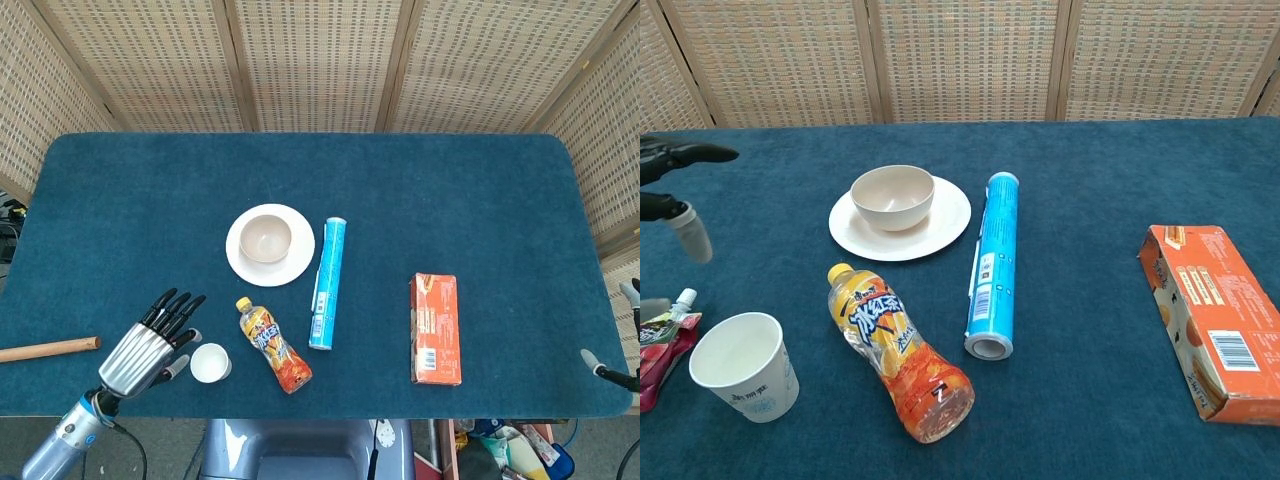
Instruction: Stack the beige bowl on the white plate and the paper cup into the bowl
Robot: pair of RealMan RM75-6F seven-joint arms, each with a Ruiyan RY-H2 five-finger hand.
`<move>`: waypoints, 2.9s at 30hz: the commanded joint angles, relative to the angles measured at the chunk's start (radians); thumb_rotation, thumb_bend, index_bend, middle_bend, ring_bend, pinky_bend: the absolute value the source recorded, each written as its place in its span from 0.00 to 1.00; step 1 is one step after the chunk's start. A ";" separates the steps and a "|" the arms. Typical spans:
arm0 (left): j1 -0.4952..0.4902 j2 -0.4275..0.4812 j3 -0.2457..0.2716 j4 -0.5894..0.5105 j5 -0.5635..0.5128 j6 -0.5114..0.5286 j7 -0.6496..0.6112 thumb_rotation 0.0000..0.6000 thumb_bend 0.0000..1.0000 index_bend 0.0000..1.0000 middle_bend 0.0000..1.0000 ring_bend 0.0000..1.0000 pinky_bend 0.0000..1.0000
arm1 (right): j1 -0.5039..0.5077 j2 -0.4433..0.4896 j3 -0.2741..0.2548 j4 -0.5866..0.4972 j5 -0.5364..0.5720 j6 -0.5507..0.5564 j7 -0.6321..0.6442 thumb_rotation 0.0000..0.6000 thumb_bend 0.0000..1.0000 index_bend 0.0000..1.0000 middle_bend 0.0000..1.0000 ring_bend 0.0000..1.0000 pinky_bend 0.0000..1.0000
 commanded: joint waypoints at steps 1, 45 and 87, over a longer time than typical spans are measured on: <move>0.024 0.015 0.019 0.019 0.031 0.017 -0.018 1.00 0.31 0.42 0.00 0.00 0.00 | -0.001 0.000 0.000 -0.003 -0.001 0.002 -0.002 1.00 0.17 0.00 0.00 0.00 0.00; 0.061 -0.131 -0.032 0.184 0.056 -0.170 0.007 1.00 0.37 0.49 0.00 0.00 0.00 | -0.006 0.006 0.001 -0.012 -0.002 0.004 0.001 1.00 0.17 0.00 0.00 0.00 0.00; -0.274 0.019 -0.498 -0.150 -0.579 -0.556 0.204 1.00 0.43 0.64 0.00 0.00 0.00 | -0.016 0.015 0.001 -0.009 -0.006 0.014 0.044 1.00 0.17 0.00 0.00 0.00 0.00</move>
